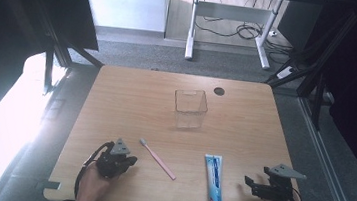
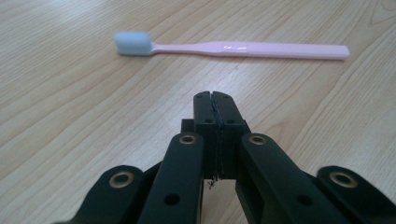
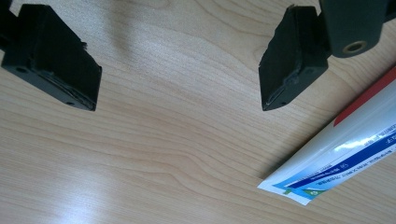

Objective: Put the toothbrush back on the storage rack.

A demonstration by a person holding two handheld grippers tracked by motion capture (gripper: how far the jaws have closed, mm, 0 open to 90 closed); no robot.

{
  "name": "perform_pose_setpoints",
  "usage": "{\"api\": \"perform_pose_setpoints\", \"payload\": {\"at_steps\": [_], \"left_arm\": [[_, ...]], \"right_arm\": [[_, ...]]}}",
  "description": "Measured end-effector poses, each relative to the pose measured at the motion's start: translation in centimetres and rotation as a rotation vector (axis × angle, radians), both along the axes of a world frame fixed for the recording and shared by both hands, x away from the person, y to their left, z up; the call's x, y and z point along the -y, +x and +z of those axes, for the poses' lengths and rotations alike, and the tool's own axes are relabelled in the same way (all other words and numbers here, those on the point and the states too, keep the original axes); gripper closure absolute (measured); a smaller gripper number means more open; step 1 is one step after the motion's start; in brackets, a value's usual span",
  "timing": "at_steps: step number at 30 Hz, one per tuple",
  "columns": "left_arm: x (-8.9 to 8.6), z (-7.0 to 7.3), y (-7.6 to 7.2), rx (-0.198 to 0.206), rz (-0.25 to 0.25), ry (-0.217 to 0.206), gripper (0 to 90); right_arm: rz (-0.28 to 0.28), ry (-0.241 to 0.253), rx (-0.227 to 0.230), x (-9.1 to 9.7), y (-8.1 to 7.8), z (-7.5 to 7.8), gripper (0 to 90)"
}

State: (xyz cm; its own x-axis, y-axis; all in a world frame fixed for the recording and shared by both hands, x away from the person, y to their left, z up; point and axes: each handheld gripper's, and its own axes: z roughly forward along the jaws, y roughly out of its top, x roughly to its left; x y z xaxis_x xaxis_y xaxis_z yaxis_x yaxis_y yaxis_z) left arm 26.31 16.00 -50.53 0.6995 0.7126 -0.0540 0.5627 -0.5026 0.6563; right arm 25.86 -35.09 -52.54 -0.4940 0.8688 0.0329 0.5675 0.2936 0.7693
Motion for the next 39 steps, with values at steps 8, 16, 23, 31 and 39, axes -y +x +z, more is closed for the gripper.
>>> {"api": "perform_pose_setpoints", "payload": {"at_steps": [8,16,23,31,39], "left_arm": [[1.2,0.3,0.5,0.000,-0.040,-0.004,89.7],[3.0,0.4,0.8,-0.008,-0.102,0.013,89.8],[5.6,0.4,1.7,-0.018,-0.161,0.020,89.9],[8.4,-0.2,2.6,-0.034,-0.198,0.027,89.9],[10.2,-0.8,3.1,-0.048,-0.206,0.022,89.8]], "right_arm": [[-0.002,-0.001,0.000,0.0,0.0,0.0,13.3],[-0.009,-0.003,-0.004,0.0,0.0,-0.1,13.3],[-0.012,-0.004,-0.010,0.0,0.0,-0.2,13.3],[-0.012,-0.002,-0.016,0.0,0.0,-0.2,13.3],[-0.009,-0.005,-0.022,0.0,0.0,-0.3,13.3]]}}
